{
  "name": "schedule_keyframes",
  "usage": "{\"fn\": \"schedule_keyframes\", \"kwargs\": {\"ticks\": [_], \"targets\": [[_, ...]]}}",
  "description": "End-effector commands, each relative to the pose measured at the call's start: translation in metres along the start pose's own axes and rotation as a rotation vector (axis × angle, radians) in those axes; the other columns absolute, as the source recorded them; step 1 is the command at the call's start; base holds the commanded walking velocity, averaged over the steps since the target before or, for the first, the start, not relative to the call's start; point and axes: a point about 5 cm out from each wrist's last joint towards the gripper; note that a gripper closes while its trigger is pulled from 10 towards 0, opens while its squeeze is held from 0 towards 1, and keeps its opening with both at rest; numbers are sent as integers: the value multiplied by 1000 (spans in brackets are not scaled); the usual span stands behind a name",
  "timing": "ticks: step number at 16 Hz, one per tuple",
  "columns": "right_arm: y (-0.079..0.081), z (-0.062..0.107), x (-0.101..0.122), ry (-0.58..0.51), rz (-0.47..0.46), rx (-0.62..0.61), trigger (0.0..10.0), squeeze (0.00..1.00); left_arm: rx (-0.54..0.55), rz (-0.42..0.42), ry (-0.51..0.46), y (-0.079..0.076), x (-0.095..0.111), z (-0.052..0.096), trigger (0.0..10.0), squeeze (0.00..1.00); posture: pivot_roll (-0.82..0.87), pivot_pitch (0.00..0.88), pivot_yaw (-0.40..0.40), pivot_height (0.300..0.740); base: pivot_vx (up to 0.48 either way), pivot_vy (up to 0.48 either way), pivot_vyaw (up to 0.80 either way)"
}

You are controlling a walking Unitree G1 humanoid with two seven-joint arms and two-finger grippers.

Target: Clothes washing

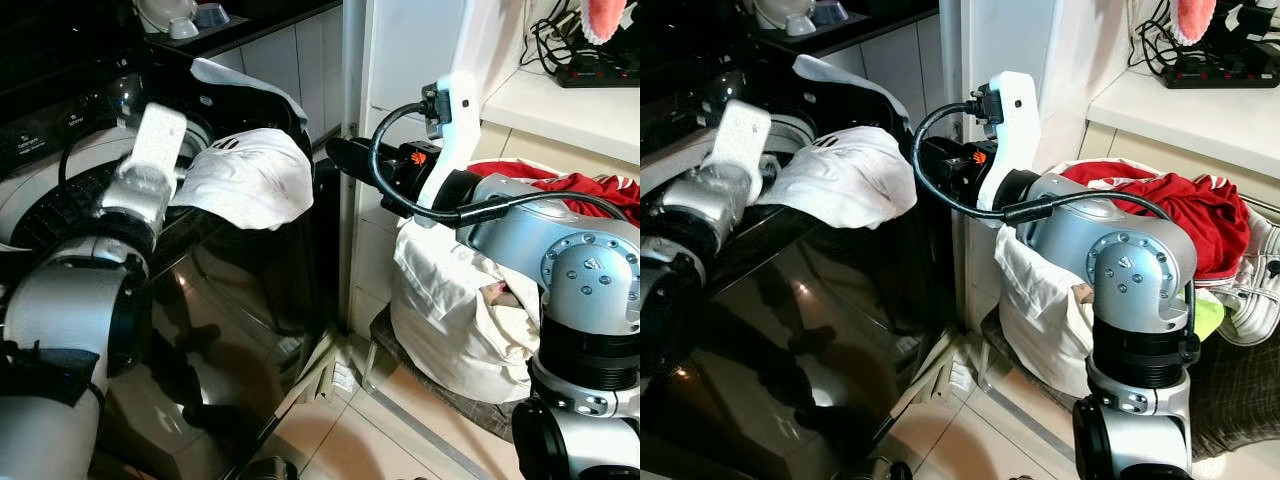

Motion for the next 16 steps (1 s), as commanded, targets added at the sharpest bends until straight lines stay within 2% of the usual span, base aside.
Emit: {"fn": "schedule_keyframes", "kwargs": {"ticks": [1,2,4,5,6,7,8,10,11,12,14,15,16], "targets": [[2,0,4,-8,19,9,10000,0,-40,32,-157,1,36,4,10000,0,-67,0,91,740,0,0,0],[2,0,2,0,26,2,10000,0,-120,87,-274,-7,54,8,10000,0,-68,0,93,740,0,0,0],[-3,3,-3,29,67,-51,10000,0,-267,181,-433,-25,71,16,10000,0,-68,0,94,740,0,0,0],[-9,6,-7,57,101,-99,10000,0,-433,214,-475,-43,67,22,10000,0,-69,0,95,740,0,0,0],[-12,9,-11,77,116,-133,10000,0,-590,108,-477,-63,48,27,10000,0,-68,0,94,740,0,0,0],[-16,12,-14,83,117,-159,10000,0,-736,-26,-467,-84,20,35,10000,0,-65,0,89,740,0,0,0],[-17,13,-15,85,120,-165,10000,0,-768,-46,-457,-88,14,37,10000,0,-64,0,89,740,0,0,0],[-19,17,-18,95,140,-171,10000,0,-792,-144,-462,-94,0,41,10000,0,-64,0,88,740,0,0,0],[-18,22,-22,109,163,-160,10000,0,-776,-237,-476,-95,-5,43,10000,0,-66,0,88,740,0,0,0],[-17,24,-24,120,174,-153,10000,0,-763,-291,-478,-95,-8,43,10000,0,-68,0,88,740,0,0,0],[-15,28,-32,160,212,-133,10000,0,-623,-401,-503,-90,-8,39,10000,0,-72,0,89,740,0,0,0],[-13,29,-37,182,232,-125,10000,0,-583,-452,-496,-88,-11,36,10000,0,-72,0,89,740,0,0,0],[-13,29,-41,198,237,-119,10000,0,-572,-466,-463,-88,-17,34,10000,0,-72,0,89,740,0,0,0]]}}
Point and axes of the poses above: a point about 5 cm out from each wrist's last joint towards the gripper, its own z axis pointing back from the gripper into the wrist, its own x axis along the axis of the wrist's last joint, y = z × x, and after that the axes turned 9 degrees about z, right-handed
